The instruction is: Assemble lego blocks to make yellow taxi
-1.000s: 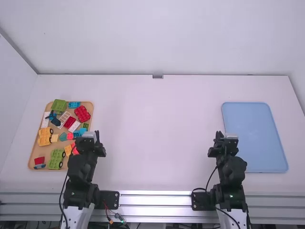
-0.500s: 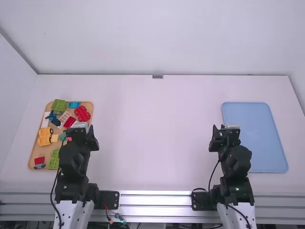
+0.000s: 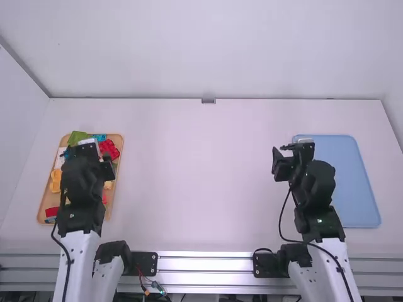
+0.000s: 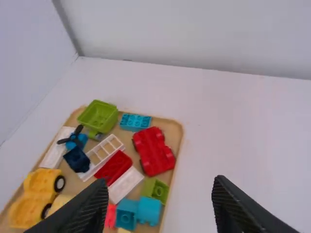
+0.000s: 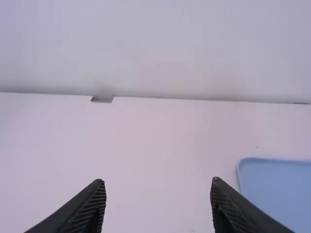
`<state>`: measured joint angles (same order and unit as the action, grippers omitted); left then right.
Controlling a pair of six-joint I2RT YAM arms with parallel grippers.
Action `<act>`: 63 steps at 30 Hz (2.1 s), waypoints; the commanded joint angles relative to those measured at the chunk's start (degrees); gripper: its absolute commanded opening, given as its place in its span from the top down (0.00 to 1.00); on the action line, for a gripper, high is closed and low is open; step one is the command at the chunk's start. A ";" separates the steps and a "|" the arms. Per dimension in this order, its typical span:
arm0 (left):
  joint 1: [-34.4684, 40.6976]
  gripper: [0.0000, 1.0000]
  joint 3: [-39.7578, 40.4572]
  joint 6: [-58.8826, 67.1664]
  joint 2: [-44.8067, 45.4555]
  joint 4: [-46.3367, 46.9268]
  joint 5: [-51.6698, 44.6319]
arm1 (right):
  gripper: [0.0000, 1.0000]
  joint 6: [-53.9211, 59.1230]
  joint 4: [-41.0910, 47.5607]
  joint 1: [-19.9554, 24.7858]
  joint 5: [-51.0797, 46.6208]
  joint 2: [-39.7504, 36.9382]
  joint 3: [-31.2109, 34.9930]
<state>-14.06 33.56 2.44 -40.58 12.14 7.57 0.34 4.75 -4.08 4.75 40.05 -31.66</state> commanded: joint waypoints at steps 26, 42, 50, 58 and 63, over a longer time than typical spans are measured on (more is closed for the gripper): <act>-34.07 0.06 58.69 28.26 -68.50 34.30 -12.41 | 0.03 0.10 1.33 -3.35 4.05 26.96 -24.31; -39.54 0.22 58.93 33.57 -75.89 39.98 -12.74 | 0.02 2.95 -0.37 -3.48 4.22 28.22 -25.27; -39.52 0.24 58.86 35.58 -78.77 40.09 -12.68 | 0.02 2.95 -0.39 -3.48 4.20 28.22 -25.27; -39.60 0.24 58.66 36.02 -80.37 39.91 -12.59 | 0.02 2.93 -0.42 -3.48 4.20 28.22 -25.27; -39.56 0.27 58.60 36.98 -82.31 40.13 -12.02 | 0.02 2.95 -0.48 -3.48 4.24 28.22 -25.27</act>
<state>-53.76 91.46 38.06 -121.25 51.86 -4.40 3.29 4.49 -7.29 8.82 67.81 -54.70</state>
